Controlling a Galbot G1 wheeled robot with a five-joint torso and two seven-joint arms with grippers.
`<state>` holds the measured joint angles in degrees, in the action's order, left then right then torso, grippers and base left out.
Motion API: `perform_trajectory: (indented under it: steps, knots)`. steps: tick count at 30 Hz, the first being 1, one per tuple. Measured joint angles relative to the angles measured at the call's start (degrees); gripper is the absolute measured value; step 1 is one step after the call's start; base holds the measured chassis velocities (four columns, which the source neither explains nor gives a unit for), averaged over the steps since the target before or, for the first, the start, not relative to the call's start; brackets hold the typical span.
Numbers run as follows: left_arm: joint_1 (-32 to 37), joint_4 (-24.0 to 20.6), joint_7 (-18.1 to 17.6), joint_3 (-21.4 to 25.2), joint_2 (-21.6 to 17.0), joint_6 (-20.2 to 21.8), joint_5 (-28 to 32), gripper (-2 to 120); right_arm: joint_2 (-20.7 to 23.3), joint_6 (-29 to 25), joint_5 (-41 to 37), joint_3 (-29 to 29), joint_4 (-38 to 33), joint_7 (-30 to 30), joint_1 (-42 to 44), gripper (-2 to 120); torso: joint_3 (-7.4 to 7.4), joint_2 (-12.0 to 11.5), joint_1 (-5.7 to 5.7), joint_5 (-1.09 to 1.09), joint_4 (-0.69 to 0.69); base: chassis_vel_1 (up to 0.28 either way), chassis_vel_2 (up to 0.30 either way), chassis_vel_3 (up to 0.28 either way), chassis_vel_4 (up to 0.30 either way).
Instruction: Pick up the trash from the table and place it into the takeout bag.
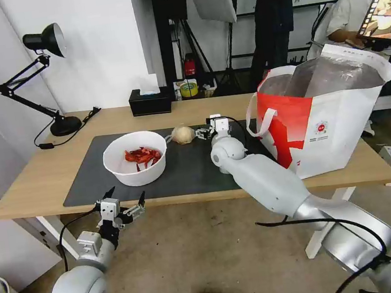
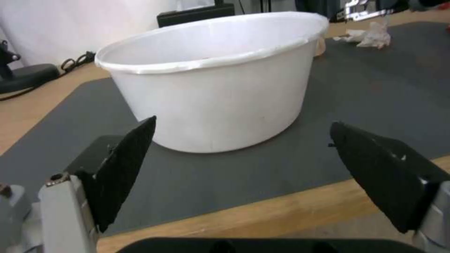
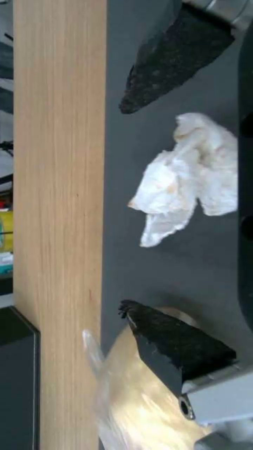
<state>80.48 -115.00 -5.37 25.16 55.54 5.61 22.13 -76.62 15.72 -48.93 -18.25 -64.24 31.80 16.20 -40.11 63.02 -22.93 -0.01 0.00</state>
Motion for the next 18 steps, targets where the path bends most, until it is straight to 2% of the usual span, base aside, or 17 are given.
perform_trajectory:
  steps: [7, 18]
  knots:
    - [-0.03, -0.19, 0.02, -0.1, -0.12, -0.13, -0.04, 100, -4.9, 0.79, 1.07, 1.49, 9.17, -1.34, -3.91, 100, 0.01, 0.0, 0.01, 0.0, 0.0, 0.0, 0.0, 0.0, 0.0]
    - [0.97, -0.74, 0.07, 0.0, 0.24, -1.4, -0.71, 100, -5.93, 1.33, -0.02, 2.49, 12.91, -2.64, -4.08, 100, 0.01, 0.01, 0.01, 0.01, 0.0, 0.0, 0.0, 0.0, 0.0]
